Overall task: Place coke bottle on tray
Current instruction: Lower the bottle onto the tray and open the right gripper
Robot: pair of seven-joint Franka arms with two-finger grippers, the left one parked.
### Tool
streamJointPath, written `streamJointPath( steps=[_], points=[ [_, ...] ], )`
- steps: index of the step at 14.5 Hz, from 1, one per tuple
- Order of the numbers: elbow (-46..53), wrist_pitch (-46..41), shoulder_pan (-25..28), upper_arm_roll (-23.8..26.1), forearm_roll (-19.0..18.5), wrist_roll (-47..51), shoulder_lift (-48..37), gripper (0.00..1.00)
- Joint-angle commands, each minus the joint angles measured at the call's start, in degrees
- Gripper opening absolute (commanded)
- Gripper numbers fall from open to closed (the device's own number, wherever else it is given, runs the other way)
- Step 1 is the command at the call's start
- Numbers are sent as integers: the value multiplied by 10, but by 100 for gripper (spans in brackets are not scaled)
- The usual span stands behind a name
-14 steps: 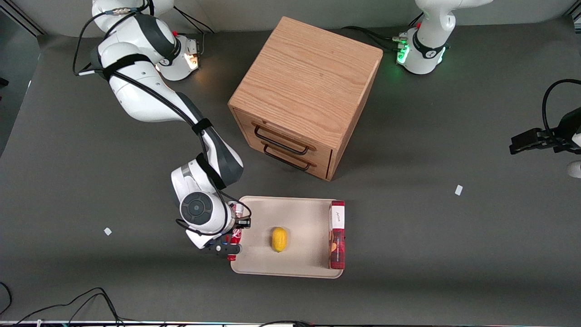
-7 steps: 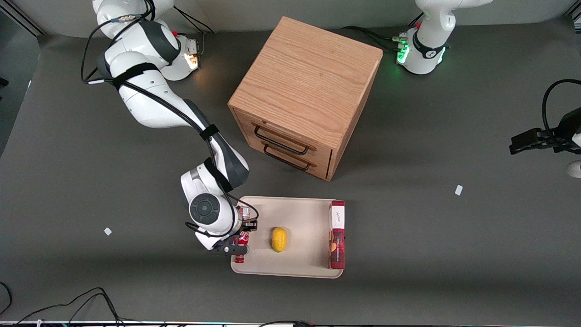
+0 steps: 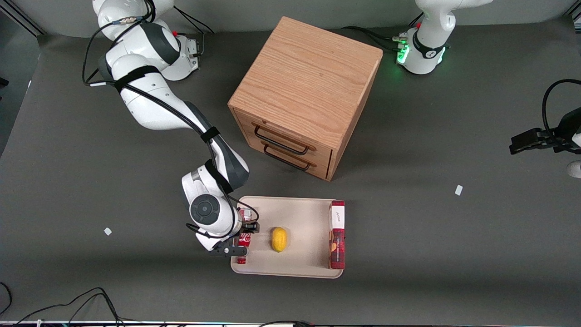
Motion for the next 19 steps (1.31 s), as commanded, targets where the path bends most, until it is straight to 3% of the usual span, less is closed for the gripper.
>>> streamJointPath(
  steps=[1,13,16,19],
  points=[
    [22,1,6,-6,-3,13,11,100],
    [10,-10,-2,-1,1,14,-20,100],
    [-124,-27,-23,11,5,29,-124,100],
    [-276,-29,-100,70,18,22,-255,100]
  ],
)
